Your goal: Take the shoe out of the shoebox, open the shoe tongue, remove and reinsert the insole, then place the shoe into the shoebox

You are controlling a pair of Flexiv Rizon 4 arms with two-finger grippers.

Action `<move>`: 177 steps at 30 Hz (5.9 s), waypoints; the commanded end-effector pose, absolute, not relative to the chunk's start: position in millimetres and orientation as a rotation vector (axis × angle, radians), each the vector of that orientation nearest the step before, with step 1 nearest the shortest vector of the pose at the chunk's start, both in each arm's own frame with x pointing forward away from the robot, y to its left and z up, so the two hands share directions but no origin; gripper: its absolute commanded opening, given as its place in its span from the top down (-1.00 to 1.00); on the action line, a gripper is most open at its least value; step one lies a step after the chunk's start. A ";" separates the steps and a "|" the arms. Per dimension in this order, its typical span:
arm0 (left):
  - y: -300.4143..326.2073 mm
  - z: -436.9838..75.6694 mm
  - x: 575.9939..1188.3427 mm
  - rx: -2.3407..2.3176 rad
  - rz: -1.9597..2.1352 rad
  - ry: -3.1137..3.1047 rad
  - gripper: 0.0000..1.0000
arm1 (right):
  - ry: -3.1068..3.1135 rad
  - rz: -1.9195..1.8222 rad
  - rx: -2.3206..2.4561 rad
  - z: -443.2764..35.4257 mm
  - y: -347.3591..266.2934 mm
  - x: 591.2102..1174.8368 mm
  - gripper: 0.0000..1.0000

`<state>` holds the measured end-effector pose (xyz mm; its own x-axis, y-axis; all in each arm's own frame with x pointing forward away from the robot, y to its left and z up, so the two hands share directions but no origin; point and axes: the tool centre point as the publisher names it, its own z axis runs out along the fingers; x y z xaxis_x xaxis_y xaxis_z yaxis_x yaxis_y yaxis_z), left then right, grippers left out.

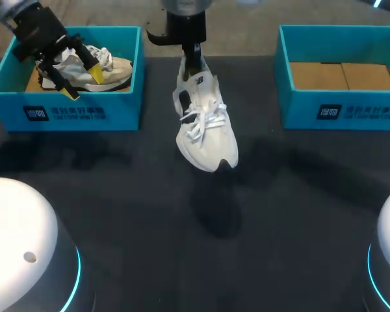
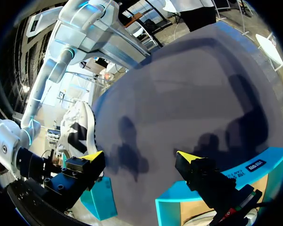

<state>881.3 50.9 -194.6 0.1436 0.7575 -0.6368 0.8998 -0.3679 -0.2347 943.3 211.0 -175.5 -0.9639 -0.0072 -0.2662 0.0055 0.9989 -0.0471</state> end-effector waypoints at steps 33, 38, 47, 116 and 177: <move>51.1 -194.3 881.1 2.215 -1.031 1.633 -1.00 | 2.697 -0.249 -0.150 -136.9 -73.5 1045.9 1.00; 51.1 -194.3 881.1 2.215 -1.031 1.633 -1.00 | 2.720 -0.307 -0.170 -139.1 -97.2 1053.2 1.00; 51.1 -194.3 881.1 2.215 -1.031 1.633 -1.00 | 2.720 -0.307 -0.170 -139.1 -97.2 1053.2 1.00; 51.1 -194.3 881.1 2.215 -1.031 1.633 -1.00 | 2.308 -0.544 1.915 -163.8 -358.0 1068.6 1.00; 51.1 -194.3 881.1 2.215 -1.031 1.633 -1.00 | 1.678 -0.310 2.260 -225.7 -351.4 1037.7 1.00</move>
<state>881.3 50.7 -194.5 0.1437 0.7576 -0.6368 0.8997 -0.3679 -0.2347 1039.2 -355.2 -218.5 0.2929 0.8952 -0.3358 0.9561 -0.2768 0.0961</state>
